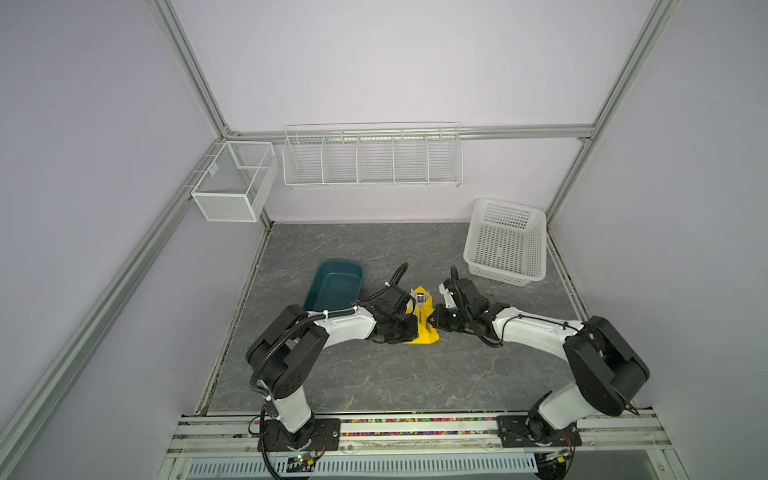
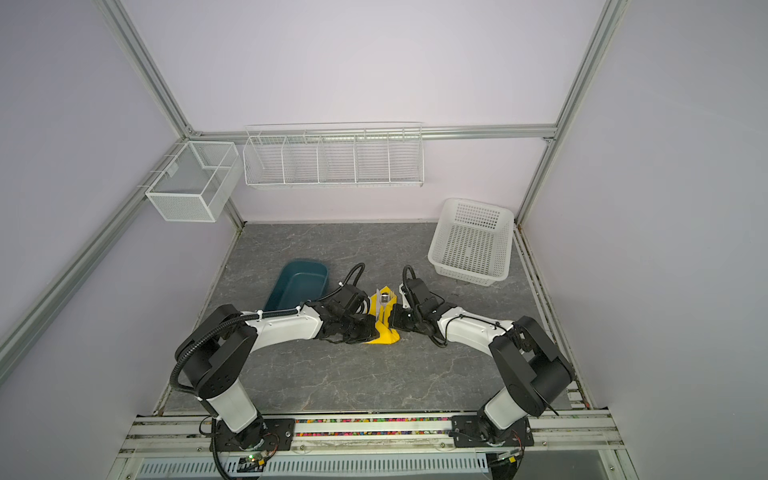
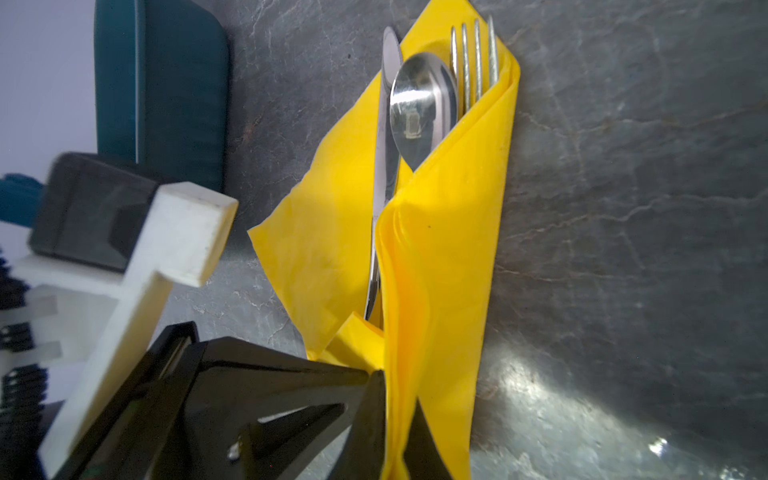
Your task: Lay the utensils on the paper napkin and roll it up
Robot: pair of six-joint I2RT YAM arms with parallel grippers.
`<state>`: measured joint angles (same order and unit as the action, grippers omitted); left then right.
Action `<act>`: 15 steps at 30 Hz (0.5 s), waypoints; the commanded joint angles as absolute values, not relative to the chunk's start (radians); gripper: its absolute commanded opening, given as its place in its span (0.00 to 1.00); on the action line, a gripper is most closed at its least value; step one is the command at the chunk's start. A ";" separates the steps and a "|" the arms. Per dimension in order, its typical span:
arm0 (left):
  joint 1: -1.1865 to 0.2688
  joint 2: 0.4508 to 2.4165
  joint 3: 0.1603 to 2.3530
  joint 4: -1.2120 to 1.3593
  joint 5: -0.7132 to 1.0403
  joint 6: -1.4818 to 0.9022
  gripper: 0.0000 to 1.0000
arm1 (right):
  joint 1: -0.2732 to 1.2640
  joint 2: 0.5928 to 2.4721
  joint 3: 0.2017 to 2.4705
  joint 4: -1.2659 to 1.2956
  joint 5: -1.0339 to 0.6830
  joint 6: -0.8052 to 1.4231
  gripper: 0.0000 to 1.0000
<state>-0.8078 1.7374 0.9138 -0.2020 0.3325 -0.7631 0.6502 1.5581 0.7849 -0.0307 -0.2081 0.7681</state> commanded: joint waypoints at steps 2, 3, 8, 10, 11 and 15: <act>-0.799 1.750 0.920 -0.206 0.300 -0.770 0.05 | 0.669 1.571 0.810 -0.069 -0.178 0.739 0.11; -0.798 1.757 0.924 -0.207 0.300 -0.770 0.05 | 0.674 1.573 0.816 -0.076 -0.173 0.734 0.11; -0.797 1.774 0.930 -0.208 0.303 -0.772 0.04 | 0.699 1.586 0.840 -0.104 -0.147 0.725 0.11; -0.798 1.773 0.929 -0.215 0.296 -0.772 0.04 | 0.709 1.592 0.844 -0.097 -0.146 0.730 0.11; -0.798 1.773 0.927 -0.214 0.295 -0.773 0.04 | 0.711 1.595 0.844 -0.093 -0.144 0.737 0.11; -0.796 1.778 0.924 -0.214 0.296 -0.771 0.04 | 0.724 1.609 0.847 -0.064 -0.146 0.765 0.11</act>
